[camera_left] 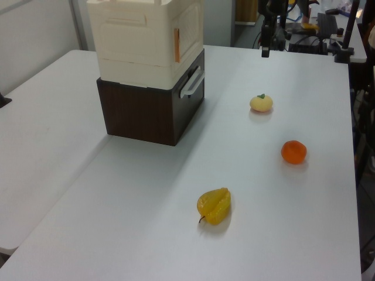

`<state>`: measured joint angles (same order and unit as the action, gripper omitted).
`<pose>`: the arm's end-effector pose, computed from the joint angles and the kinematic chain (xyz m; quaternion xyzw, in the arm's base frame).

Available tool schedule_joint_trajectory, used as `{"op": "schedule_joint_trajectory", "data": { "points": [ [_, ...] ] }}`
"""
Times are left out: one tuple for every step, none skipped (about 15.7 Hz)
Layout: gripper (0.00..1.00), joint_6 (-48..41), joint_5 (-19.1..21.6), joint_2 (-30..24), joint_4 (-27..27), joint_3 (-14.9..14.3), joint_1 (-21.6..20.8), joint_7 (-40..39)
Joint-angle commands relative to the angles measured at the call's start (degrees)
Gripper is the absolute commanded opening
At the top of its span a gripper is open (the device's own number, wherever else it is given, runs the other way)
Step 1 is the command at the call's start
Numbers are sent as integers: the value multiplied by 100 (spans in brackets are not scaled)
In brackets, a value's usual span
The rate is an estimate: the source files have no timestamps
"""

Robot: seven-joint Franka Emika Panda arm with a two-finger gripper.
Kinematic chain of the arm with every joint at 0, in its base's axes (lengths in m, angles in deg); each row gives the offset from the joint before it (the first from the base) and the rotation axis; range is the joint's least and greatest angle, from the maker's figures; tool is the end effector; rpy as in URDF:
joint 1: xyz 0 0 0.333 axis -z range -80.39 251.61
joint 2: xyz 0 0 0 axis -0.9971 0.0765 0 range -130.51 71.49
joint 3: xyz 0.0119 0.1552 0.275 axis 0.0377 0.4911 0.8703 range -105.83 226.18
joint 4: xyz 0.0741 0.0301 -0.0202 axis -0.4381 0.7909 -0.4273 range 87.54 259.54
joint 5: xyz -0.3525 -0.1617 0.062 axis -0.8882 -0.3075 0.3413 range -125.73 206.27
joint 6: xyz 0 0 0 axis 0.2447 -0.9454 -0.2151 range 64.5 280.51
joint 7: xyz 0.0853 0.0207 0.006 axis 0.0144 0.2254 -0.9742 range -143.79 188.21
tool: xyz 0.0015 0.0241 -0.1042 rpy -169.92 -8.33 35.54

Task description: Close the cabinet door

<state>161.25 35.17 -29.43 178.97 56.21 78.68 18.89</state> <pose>0.5612 0.0204 0.5878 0.9973 0.0591 0.0019 0.0443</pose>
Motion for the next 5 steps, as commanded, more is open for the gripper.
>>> {"op": "schedule_joint_trajectory", "data": {
  "points": [
    [100, -117, -8, -184, 73, -52, -19, -46],
    [100, -117, -8, -184, 55, -52, -1, -46],
    [100, -117, 0, -184, 37, -60, 16, -46],
    [100, -117, 1, -192, 37, -69, 60, -46],
    [100, -117, 9, -193, 37, -69, 87, -46]
  ]
}}
